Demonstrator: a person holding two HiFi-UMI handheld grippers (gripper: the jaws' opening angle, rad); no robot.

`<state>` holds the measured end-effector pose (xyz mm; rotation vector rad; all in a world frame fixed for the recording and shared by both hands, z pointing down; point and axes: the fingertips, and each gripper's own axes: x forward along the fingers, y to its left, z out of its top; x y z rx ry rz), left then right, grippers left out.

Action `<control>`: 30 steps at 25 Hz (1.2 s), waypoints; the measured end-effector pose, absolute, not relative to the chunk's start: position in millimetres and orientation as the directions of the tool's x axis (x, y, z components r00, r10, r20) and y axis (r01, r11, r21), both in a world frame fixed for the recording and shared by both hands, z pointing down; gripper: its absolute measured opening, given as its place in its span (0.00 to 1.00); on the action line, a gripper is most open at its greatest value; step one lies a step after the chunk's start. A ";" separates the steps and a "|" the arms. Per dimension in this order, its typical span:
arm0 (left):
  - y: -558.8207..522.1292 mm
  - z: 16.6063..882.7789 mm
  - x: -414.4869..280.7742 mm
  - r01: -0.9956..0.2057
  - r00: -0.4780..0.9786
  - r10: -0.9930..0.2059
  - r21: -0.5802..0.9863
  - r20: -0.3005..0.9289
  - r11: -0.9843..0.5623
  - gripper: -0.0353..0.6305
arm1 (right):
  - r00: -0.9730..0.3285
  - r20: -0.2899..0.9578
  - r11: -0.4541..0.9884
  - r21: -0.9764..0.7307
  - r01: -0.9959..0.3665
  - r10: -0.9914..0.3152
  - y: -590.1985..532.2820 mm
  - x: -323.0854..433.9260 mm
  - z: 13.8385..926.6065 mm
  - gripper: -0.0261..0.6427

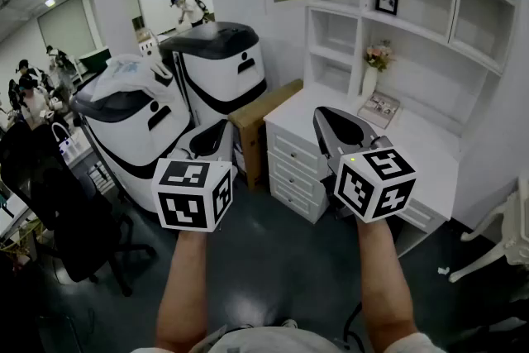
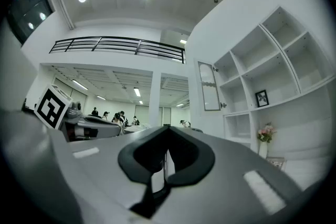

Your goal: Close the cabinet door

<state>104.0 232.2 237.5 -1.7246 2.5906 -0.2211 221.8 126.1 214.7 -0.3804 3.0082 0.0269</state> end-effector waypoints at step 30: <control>152.3 239.8 21.4 -0.920 -0.375 -0.926 -0.136 0.043 0.367 0.05 | -0.962 -0.109 0.967 0.030 -0.255 -0.250 54.2 139.9 222.9 0.15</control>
